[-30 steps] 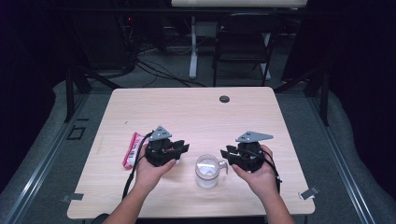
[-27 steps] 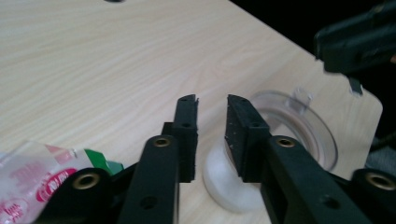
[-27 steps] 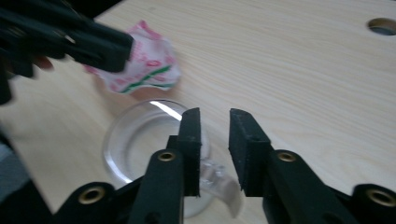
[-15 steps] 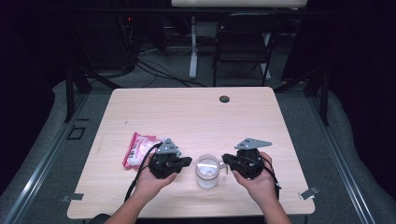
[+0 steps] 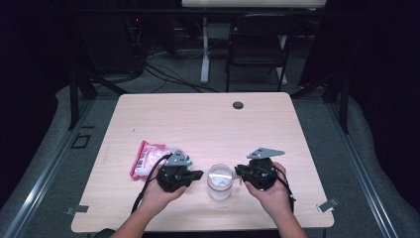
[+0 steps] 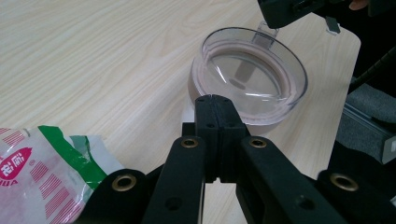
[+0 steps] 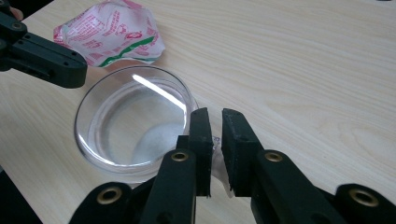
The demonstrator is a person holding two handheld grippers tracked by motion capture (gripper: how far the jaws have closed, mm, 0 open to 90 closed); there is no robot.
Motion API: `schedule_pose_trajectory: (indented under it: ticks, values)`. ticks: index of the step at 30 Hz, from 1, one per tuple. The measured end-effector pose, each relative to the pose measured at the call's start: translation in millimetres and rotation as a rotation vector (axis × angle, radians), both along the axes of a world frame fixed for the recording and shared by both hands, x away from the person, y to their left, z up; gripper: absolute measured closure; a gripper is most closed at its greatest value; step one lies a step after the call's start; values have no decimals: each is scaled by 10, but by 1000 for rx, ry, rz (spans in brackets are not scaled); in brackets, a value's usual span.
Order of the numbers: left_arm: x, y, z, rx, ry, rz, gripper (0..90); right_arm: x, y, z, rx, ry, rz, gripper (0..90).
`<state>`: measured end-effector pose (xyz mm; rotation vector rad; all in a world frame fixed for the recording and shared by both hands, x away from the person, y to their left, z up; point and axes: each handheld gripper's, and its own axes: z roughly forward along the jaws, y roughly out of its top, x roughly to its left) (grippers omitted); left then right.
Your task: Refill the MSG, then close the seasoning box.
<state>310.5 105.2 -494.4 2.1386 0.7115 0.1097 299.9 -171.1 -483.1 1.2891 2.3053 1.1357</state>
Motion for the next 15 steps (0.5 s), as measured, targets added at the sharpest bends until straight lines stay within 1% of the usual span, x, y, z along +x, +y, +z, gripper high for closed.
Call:
schedule_pose_trajectory:
  ticks: [1,2,4,7,8,9,11,12,15]
  values:
    - [-5,-7,-9,2,-2,0,900,4,-3,-4,6,0,1,819]
    - [-6,-8,-13,9,5,-10,900,7,-7,-1,5,5,2,820]
    - [-13,-26,-38,14,5,-13,900,12,-14,4,2,10,-1,820]
    - [-27,-48,-60,27,12,-27,900,20,-10,-2,17,17,2,819]
    - [-34,-58,-68,31,2,-27,900,21,-5,-2,18,17,2,820]
    - [-40,-64,-71,38,-1,-30,900,25,-7,2,9,19,3,820]
    - [-45,-67,-70,37,3,-42,900,26,-8,2,8,19,4,820]
    - [-49,-71,-74,39,-1,-40,900,29,-7,-1,14,18,2,824]
    - [-53,-74,-87,40,8,-41,900,35,-10,0,14,18,5,831]
